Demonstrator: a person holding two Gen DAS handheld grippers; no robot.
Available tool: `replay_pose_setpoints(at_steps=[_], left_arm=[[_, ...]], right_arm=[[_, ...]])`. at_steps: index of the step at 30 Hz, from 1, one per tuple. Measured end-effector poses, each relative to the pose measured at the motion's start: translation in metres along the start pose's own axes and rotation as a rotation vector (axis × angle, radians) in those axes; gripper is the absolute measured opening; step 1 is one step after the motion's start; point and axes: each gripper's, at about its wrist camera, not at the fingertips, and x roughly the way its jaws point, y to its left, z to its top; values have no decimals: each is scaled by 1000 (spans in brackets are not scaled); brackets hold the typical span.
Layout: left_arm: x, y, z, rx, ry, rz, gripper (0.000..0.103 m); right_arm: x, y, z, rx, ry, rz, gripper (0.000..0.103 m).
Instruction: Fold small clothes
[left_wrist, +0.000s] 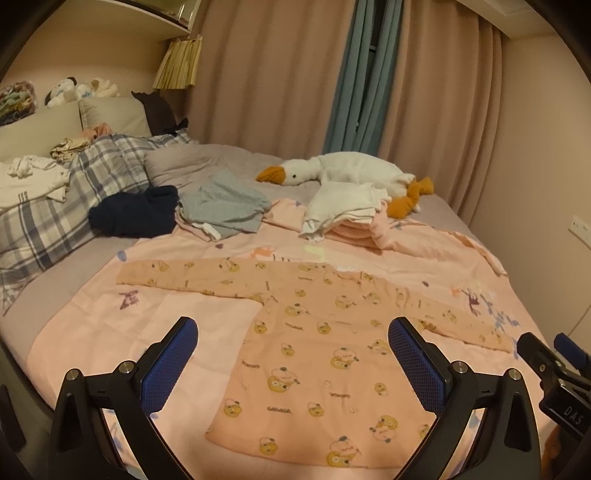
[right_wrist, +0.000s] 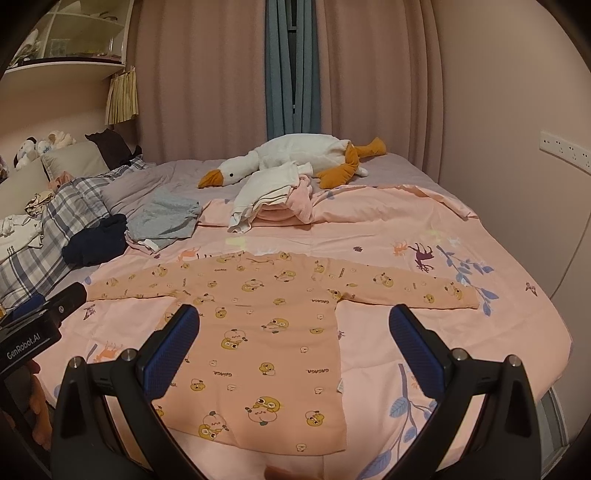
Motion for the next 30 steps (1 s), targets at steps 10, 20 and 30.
replay_pose_setpoints(at_steps=[10, 20, 30], left_arm=[[2, -1, 1, -5, 3, 5, 102], [8, 4, 3, -11, 2, -9, 102], [140, 45, 24, -114, 23, -59, 102]], right_arm=[[1, 1, 1, -3, 5, -2, 103], [3, -1, 1, -7, 4, 6, 103], [105, -64, 32, -8, 84, -34, 103]])
